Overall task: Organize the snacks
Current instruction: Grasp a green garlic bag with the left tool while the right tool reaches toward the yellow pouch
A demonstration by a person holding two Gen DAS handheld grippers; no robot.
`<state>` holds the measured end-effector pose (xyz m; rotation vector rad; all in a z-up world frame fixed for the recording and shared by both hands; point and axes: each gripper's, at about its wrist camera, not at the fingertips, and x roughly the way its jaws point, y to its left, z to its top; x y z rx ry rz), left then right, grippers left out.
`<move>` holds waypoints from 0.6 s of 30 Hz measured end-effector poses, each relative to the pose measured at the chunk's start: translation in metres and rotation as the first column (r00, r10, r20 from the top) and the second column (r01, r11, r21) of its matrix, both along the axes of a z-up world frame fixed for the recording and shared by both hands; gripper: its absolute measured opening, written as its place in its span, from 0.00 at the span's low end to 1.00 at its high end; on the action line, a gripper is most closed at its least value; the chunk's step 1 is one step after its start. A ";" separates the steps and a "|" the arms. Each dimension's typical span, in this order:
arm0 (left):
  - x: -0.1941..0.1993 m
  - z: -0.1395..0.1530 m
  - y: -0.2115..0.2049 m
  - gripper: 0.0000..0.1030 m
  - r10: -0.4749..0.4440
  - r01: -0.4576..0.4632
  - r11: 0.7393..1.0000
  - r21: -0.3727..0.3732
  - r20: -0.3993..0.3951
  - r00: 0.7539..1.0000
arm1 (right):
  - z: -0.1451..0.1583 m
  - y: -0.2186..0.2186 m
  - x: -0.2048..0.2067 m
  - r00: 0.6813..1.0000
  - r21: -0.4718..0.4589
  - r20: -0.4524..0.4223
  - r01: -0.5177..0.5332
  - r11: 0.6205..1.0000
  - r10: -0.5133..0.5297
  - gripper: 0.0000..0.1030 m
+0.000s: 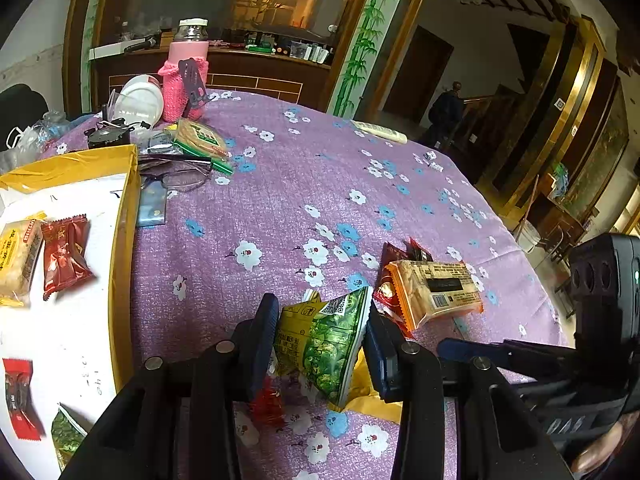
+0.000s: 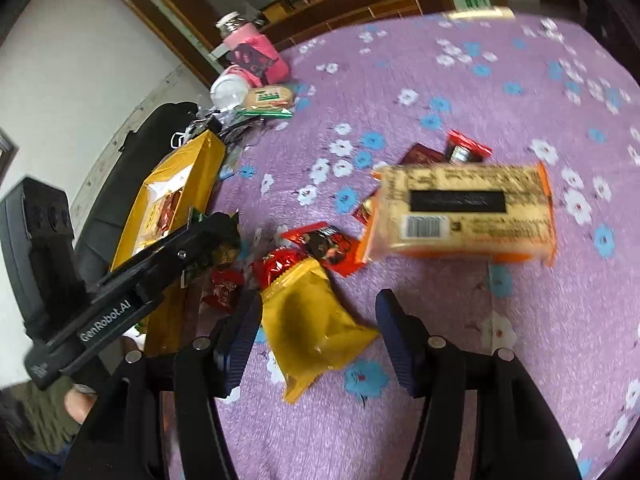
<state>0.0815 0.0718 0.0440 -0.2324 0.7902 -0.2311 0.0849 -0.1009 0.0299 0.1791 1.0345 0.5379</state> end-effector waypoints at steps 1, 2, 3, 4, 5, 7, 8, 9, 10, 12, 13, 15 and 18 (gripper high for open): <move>0.000 0.000 0.000 0.41 -0.001 0.001 1.000 0.001 0.001 1.000 | 0.000 0.006 0.000 1.000 -0.038 0.026 -0.011 0.999 0.012 0.56; -0.001 0.000 0.000 0.41 0.000 0.000 1.000 0.000 0.001 1.000 | -0.001 0.014 -0.003 0.998 -0.077 0.055 -0.028 0.997 0.032 0.56; -0.001 0.000 0.001 0.41 0.000 0.000 1.000 -0.002 0.000 1.000 | -0.003 0.021 -0.004 0.996 -0.095 0.063 -0.051 0.994 0.057 0.56; -0.001 0.000 0.000 0.41 -0.001 0.001 1.000 -0.003 0.000 1.000 | -0.007 0.025 -0.004 0.995 -0.106 0.057 -0.076 0.991 0.082 0.56; -0.001 0.001 0.000 0.41 -0.002 0.002 1.000 -0.002 0.000 1.000 | -0.010 0.032 -0.006 0.993 -0.133 0.054 -0.101 0.986 0.109 0.56; -0.002 0.001 -0.001 0.41 -0.003 0.003 1.000 -0.003 0.002 1.000 | -0.013 0.042 -0.012 0.987 -0.197 0.068 -0.130 0.972 0.146 0.56; -0.001 0.001 -0.001 0.41 -0.005 0.005 1.000 -0.002 0.002 1.000 | -0.013 0.045 -0.016 0.984 -0.219 0.085 -0.138 0.966 0.160 0.56; -0.001 0.001 -0.001 0.41 -0.005 0.005 1.000 -0.001 0.003 1.000 | -0.013 0.047 -0.018 0.981 -0.230 0.092 -0.144 0.962 0.169 0.56; -0.002 0.001 -0.001 0.41 -0.004 0.004 1.000 0.000 0.004 1.000 | -0.013 0.047 -0.019 0.981 -0.235 0.095 -0.142 0.962 0.168 0.54; -0.001 0.001 -0.001 0.41 -0.003 0.003 1.000 0.000 0.003 1.000 | -0.012 0.043 -0.017 0.985 -0.220 0.090 -0.126 0.967 0.149 0.42; -0.001 0.001 -0.001 0.41 -0.003 0.003 1.000 -0.001 0.001 1.000 | -0.011 0.040 -0.016 0.986 -0.210 0.091 -0.117 0.971 0.139 0.41; -0.001 0.000 -0.001 0.41 -0.002 0.002 1.000 -0.001 0.001 1.000 | -0.006 0.033 -0.014 0.989 -0.187 0.096 -0.094 0.978 0.114 0.41; 0.000 0.000 -0.001 0.41 0.000 0.000 1.000 0.001 0.001 1.000 | 0.000 0.029 -0.014 0.989 -0.156 0.105 -0.086 0.984 0.103 0.41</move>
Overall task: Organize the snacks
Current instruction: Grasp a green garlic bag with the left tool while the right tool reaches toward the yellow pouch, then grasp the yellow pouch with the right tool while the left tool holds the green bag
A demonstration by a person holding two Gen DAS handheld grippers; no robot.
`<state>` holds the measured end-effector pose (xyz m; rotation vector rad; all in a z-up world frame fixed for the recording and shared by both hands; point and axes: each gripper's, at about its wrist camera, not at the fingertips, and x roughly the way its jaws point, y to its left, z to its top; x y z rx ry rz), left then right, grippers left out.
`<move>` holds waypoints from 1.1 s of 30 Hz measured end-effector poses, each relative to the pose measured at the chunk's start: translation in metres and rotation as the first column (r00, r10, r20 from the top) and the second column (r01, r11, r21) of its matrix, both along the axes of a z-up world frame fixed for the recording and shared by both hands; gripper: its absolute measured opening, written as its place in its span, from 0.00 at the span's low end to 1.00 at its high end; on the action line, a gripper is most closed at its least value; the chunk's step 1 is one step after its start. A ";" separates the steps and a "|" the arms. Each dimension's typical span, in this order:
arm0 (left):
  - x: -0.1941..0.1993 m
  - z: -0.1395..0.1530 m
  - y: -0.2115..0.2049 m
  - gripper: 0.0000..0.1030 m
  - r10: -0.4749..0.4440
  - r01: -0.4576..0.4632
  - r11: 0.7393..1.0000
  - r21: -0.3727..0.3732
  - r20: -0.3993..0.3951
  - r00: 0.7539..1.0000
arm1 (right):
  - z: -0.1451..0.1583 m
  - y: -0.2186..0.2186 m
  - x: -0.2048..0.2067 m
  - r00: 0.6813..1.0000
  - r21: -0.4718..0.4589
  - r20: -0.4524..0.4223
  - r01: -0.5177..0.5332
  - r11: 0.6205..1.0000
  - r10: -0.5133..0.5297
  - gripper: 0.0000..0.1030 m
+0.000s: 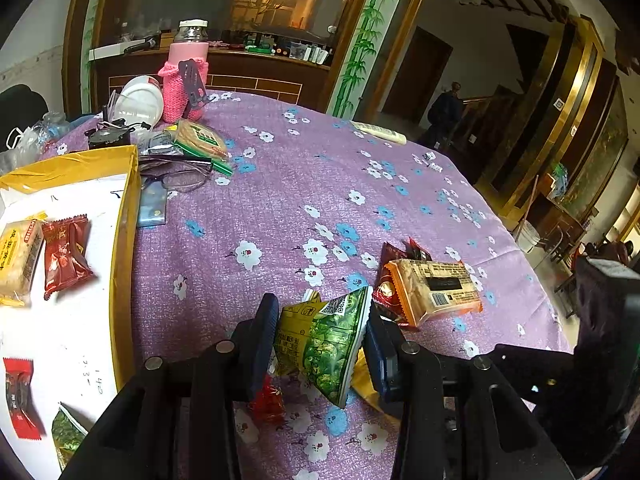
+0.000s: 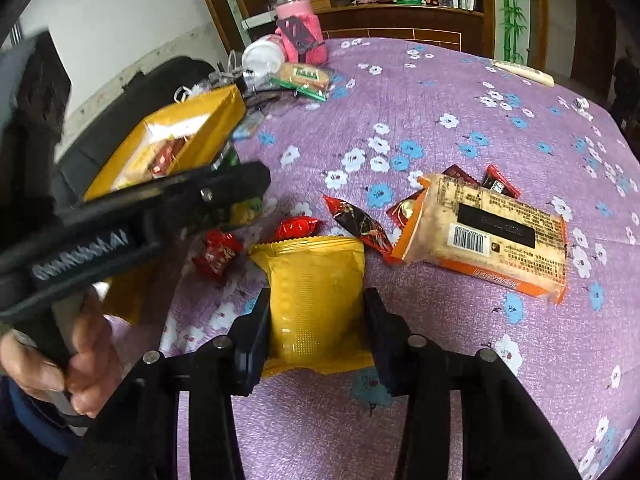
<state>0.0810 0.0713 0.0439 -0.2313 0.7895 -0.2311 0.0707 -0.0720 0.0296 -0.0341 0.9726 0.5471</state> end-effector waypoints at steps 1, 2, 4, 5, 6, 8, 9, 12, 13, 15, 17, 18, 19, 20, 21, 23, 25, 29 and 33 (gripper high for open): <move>0.000 0.000 0.000 0.41 -0.001 0.001 1.000 0.000 -0.001 1.000 | 0.001 0.000 0.000 1.000 0.004 0.003 0.002 1.000 -0.002 0.41; 0.000 0.000 0.000 0.41 -0.001 0.001 1.000 0.000 -0.002 1.000 | 0.003 -0.001 0.000 1.000 0.012 0.005 0.005 1.000 -0.005 0.41; 0.000 0.000 0.001 0.41 0.001 -0.001 1.000 -0.001 -0.002 1.000 | 0.005 -0.004 0.001 1.000 0.030 0.006 0.019 0.999 -0.020 0.41; 0.000 0.000 0.001 0.41 0.001 -0.001 1.000 -0.002 -0.001 1.000 | 0.006 -0.006 0.002 0.999 0.042 0.008 0.033 0.999 -0.034 0.41; 0.000 0.000 0.001 0.41 0.002 -0.002 1.000 -0.003 0.000 1.000 | 0.008 -0.010 0.003 0.999 0.057 0.011 0.051 0.997 -0.052 0.41; 0.000 0.000 0.001 0.41 0.002 -0.002 1.000 -0.001 0.001 1.000 | 0.013 -0.018 0.005 0.997 0.095 0.015 0.079 0.992 -0.081 0.41; 0.000 0.000 0.000 0.41 0.000 0.000 1.000 0.003 0.001 1.000 | 0.015 -0.023 0.005 0.995 0.120 0.018 0.093 0.988 -0.096 0.41; -0.001 -0.001 -0.002 0.41 -0.005 0.005 1.000 0.008 0.001 1.000 | 0.020 -0.032 0.007 0.991 0.168 0.026 0.126 0.978 -0.132 0.41; -0.001 -0.001 -0.003 0.41 -0.005 0.005 1.000 0.010 0.001 1.000 | 0.020 -0.034 0.008 0.989 0.175 0.026 0.136 0.975 -0.143 0.41; 0.000 -0.002 -0.003 0.41 -0.007 0.007 1.000 0.015 0.001 1.000 | 0.019 -0.039 0.010 0.986 0.197 0.017 0.157 0.968 -0.163 0.41; 0.000 -0.002 -0.005 0.41 -0.010 0.010 1.000 0.017 0.000 1.000 | 0.019 -0.042 0.012 0.985 0.206 0.005 0.169 0.964 -0.174 0.41; -0.001 -0.002 -0.005 0.41 -0.013 0.013 1.000 0.018 0.002 1.000 | 0.019 -0.042 0.012 0.984 0.209 0.003 0.173 0.962 -0.178 0.41; -0.002 -0.001 -0.006 0.41 -0.016 0.016 1.000 0.020 0.006 1.000 | 0.019 -0.043 0.012 0.984 0.210 0.004 0.174 0.962 -0.179 0.41; -0.003 0.000 -0.007 0.41 -0.019 0.019 1.000 0.024 0.011 1.000 | 0.019 -0.043 0.012 0.984 0.214 0.006 0.175 0.961 -0.180 0.41; -0.004 0.000 -0.008 0.41 -0.022 0.022 0.999 0.029 0.015 1.000 | 0.019 -0.043 0.012 0.984 0.217 0.008 0.174 0.961 -0.180 0.41; -0.004 0.000 -0.011 0.41 -0.029 0.029 0.999 0.038 0.017 0.999 | 0.018 -0.043 0.012 0.983 0.215 0.006 0.176 0.961 -0.182 0.41; -0.004 0.000 -0.013 0.41 -0.035 0.035 0.999 0.039 0.016 0.999 | 0.019 -0.044 0.012 0.982 0.212 0.002 0.182 0.960 -0.186 0.41; -0.003 0.001 -0.013 0.41 -0.040 0.039 0.998 0.039 0.017 0.999 | 0.019 -0.047 0.013 0.980 0.218 -0.001 0.196 0.956 -0.201 0.41; -0.003 0.002 -0.013 0.41 -0.039 0.039 0.999 0.034 0.021 0.999 | 0.018 -0.049 0.015 0.977 0.229 -0.011 0.209 0.951 -0.212 0.41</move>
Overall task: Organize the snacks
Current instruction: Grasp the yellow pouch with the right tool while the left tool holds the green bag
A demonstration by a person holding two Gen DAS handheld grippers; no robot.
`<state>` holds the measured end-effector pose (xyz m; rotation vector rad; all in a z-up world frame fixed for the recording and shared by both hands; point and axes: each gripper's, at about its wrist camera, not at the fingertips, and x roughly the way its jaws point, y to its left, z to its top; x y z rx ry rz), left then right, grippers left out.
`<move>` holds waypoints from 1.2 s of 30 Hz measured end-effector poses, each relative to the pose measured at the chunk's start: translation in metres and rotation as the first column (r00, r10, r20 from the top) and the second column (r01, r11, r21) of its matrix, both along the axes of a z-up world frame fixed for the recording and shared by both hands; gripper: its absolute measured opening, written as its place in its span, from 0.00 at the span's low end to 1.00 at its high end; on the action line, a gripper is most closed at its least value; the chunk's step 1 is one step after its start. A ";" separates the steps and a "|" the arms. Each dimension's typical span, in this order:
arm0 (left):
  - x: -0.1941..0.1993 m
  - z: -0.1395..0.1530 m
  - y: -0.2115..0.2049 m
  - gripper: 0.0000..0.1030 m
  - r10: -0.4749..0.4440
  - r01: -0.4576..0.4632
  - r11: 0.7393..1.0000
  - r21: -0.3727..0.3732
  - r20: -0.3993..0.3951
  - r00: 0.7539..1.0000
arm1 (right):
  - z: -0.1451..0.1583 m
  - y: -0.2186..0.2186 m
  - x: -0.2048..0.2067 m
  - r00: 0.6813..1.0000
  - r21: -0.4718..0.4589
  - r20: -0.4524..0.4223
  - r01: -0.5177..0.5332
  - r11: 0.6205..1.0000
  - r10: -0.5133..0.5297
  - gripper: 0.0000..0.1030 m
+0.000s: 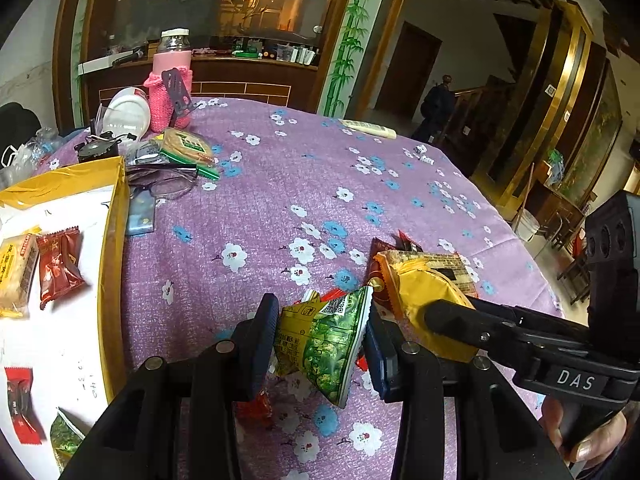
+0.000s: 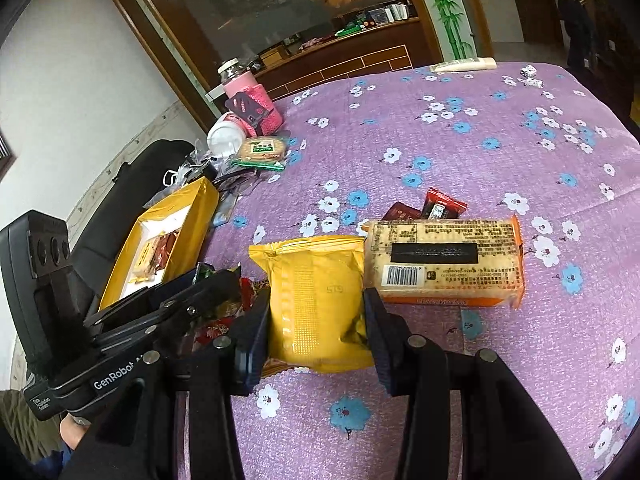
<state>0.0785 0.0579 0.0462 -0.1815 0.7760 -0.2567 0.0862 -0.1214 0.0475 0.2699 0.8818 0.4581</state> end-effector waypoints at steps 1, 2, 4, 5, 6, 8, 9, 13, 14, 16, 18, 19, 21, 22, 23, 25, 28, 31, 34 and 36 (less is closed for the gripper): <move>0.000 0.001 0.000 0.41 0.000 0.000 1.000 -0.002 0.004 1.000 | -0.001 -0.001 0.001 1.000 0.005 -0.004 0.003 1.000 -0.003 0.41; -0.001 0.002 0.000 0.41 0.003 -0.003 1.000 0.003 0.011 1.000 | -0.002 -0.001 0.002 1.000 0.009 -0.010 0.004 1.000 -0.004 0.41; -0.001 0.001 0.000 0.41 0.002 -0.002 1.000 0.006 0.008 1.000 | -0.003 -0.001 0.003 1.000 0.013 -0.021 0.004 1.000 -0.004 0.41; 0.000 0.001 0.000 0.41 0.000 0.000 1.000 0.000 0.004 1.000 | -0.003 -0.002 0.003 1.000 0.019 -0.022 0.003 1.000 -0.003 0.41; 0.000 0.001 0.000 0.41 -0.002 0.002 1.000 0.000 0.004 1.000 | -0.002 -0.001 0.002 1.000 0.021 -0.020 0.002 1.000 -0.002 0.41; -0.002 0.002 -0.002 0.41 -0.006 0.006 1.000 0.004 0.011 1.000 | -0.002 -0.001 0.002 1.000 0.018 -0.016 0.000 1.000 0.000 0.41; -0.002 0.002 -0.003 0.41 -0.010 0.009 1.000 0.006 0.013 1.000 | -0.002 0.000 0.001 1.000 0.016 -0.016 -0.002 1.000 0.002 0.41; -0.002 0.002 -0.005 0.41 -0.020 0.020 1.000 0.005 0.007 1.000 | -0.003 0.003 0.002 1.000 0.015 -0.019 -0.007 1.000 0.007 0.41; -0.002 0.002 -0.005 0.41 -0.021 0.021 1.000 0.004 0.007 1.000 | -0.003 0.003 0.002 1.000 0.013 -0.018 -0.005 1.000 0.006 0.41; -0.003 0.003 -0.005 0.41 -0.022 0.021 1.000 0.006 0.014 1.000 | -0.003 0.002 0.002 1.000 0.014 -0.016 0.000 1.000 0.000 0.41; -0.003 0.002 -0.005 0.41 -0.020 0.020 1.000 0.009 0.011 1.000 | -0.002 0.000 0.001 1.000 0.018 -0.014 0.007 1.000 -0.007 0.41; -0.003 0.002 -0.005 0.41 -0.022 0.022 1.000 0.006 0.007 1.000 | -0.002 -0.001 0.001 1.000 0.020 -0.013 0.009 1.000 -0.009 0.41; -0.004 0.001 -0.006 0.41 -0.022 0.022 1.000 0.008 0.005 1.000 | -0.003 -0.001 0.002 1.000 0.018 -0.016 0.016 1.000 -0.016 0.41; -0.005 0.001 -0.006 0.41 -0.023 0.023 1.000 0.009 0.008 1.000 | -0.004 -0.002 0.002 1.000 0.018 -0.018 0.018 1.000 -0.018 0.41; -0.006 0.002 -0.006 0.41 -0.025 0.025 1.000 0.009 0.012 1.000 | -0.004 -0.002 0.001 1.000 0.020 -0.020 0.018 1.000 -0.018 0.41; -0.007 0.004 -0.007 0.41 -0.025 0.024 1.000 0.015 0.021 0.999 | -0.003 -0.003 0.001 1.000 0.019 -0.015 0.021 1.000 -0.021 0.41; -0.008 0.003 -0.009 0.41 -0.029 0.029 0.999 0.026 0.025 0.999 | -0.002 -0.004 0.001 0.999 0.020 -0.009 0.031 0.999 -0.031 0.41; -0.009 0.003 -0.012 0.41 -0.033 0.032 0.999 0.036 0.027 0.999 | -0.002 -0.007 0.002 0.999 0.024 -0.009 0.040 0.999 -0.040 0.41; -0.011 0.004 -0.015 0.41 -0.034 0.032 0.998 0.053 0.040 0.999 | -0.002 -0.007 0.002 0.999 0.023 -0.008 0.043 0.999 -0.043 0.41; -0.013 0.005 -0.016 0.41 -0.033 0.029 0.997 0.069 0.052 0.998 | -0.002 -0.007 0.002 0.999 0.022 -0.005 0.043 0.999 -0.042 0.41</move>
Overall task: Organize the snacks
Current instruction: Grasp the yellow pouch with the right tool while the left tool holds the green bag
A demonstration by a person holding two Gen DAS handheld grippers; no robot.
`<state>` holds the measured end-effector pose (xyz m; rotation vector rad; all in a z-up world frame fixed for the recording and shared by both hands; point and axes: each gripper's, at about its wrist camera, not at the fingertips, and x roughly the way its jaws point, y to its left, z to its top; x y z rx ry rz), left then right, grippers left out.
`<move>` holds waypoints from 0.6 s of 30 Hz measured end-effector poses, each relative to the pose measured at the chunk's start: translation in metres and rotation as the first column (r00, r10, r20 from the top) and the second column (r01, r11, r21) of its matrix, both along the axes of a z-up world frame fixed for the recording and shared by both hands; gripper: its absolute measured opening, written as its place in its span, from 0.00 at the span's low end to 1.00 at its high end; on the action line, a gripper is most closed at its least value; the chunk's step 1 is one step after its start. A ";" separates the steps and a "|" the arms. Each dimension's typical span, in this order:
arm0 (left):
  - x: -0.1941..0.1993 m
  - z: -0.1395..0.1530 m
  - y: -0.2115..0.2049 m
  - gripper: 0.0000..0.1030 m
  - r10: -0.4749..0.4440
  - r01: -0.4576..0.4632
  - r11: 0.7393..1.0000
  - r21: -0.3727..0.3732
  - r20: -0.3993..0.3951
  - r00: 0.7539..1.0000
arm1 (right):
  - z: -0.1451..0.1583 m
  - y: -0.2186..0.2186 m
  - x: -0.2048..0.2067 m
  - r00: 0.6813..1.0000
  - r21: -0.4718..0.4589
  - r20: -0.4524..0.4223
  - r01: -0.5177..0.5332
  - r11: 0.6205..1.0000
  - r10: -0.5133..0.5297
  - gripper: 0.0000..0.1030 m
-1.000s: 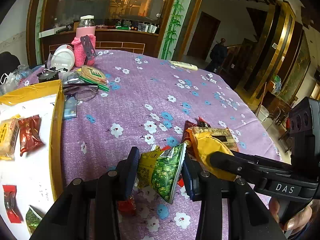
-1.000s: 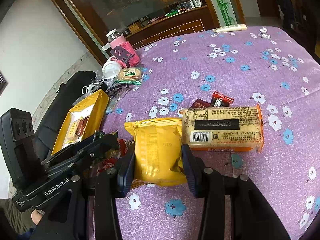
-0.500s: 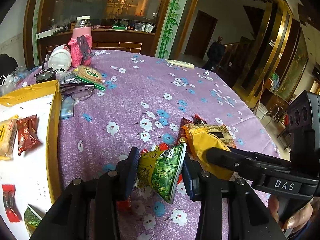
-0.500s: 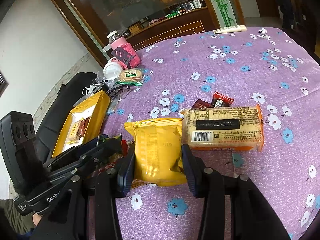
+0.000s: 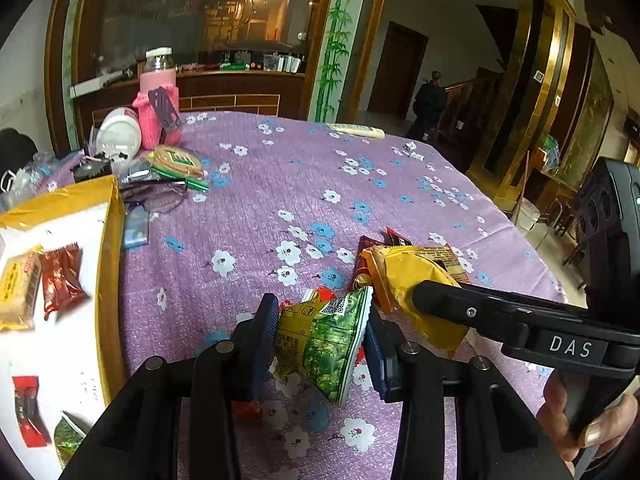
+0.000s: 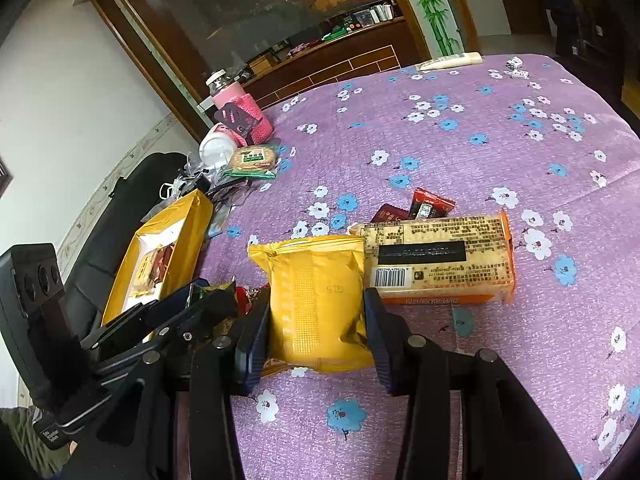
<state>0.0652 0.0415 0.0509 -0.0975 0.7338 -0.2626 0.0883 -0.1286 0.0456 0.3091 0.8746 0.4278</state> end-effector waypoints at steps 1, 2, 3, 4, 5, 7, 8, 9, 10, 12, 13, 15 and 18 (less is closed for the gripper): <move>-0.001 0.001 -0.001 0.41 0.000 0.000 1.000 0.008 0.007 1.000 | 0.000 0.000 0.000 1.000 0.000 0.002 -0.001 1.000 0.001 0.41; -0.002 0.001 -0.003 0.41 -0.001 0.001 1.000 0.017 0.015 1.000 | 0.000 0.000 0.000 1.000 0.000 0.003 -0.002 1.000 0.002 0.41; -0.003 0.002 -0.003 0.41 -0.001 0.000 1.000 0.022 0.020 1.000 | 0.001 0.000 -0.001 1.000 -0.001 0.005 -0.002 1.000 0.002 0.41; -0.004 0.002 -0.004 0.41 0.000 0.000 1.000 0.028 0.025 1.000 | 0.001 0.000 -0.001 1.000 -0.001 0.006 -0.002 1.000 0.002 0.41; -0.004 0.003 -0.004 0.41 -0.001 0.000 0.999 0.032 0.030 1.000 | 0.001 0.001 -0.001 1.000 -0.001 0.007 -0.002 1.000 0.002 0.41; -0.005 0.003 -0.005 0.41 0.001 -0.002 0.999 0.039 0.036 0.999 | 0.001 0.001 -0.001 1.000 0.000 0.006 -0.003 1.000 0.003 0.41; -0.005 0.004 -0.005 0.41 0.002 -0.004 0.999 0.043 0.040 0.999 | 0.002 0.001 -0.001 1.000 0.000 0.008 -0.003 1.000 0.003 0.41; -0.006 0.004 -0.005 0.41 0.004 -0.006 0.999 0.047 0.044 0.999 | 0.002 0.001 -0.001 1.000 0.000 0.010 -0.004 1.000 0.004 0.41; -0.007 0.005 -0.006 0.41 0.006 -0.008 0.999 0.051 0.048 0.999 | 0.003 0.002 -0.002 1.000 0.001 0.013 -0.006 1.000 0.006 0.41; -0.008 0.006 -0.006 0.41 0.009 -0.013 0.998 0.057 0.058 0.998 | 0.004 0.004 -0.003 1.000 0.004 0.021 -0.014 1.000 0.013 0.41; -0.009 0.007 -0.006 0.41 0.012 -0.016 0.998 0.062 0.066 0.998 | 0.005 0.005 -0.004 1.000 0.004 0.026 -0.017 1.000 0.017 0.41; -0.011 0.009 -0.006 0.41 0.020 -0.027 0.997 0.079 0.086 0.996 | 0.006 0.007 -0.005 0.999 0.002 0.037 -0.023 1.000 0.023 0.41; -0.013 0.012 -0.007 0.41 0.031 -0.042 0.994 0.099 0.113 0.993 | 0.008 0.009 -0.007 0.998 0.004 0.051 -0.026 1.000 0.026 0.41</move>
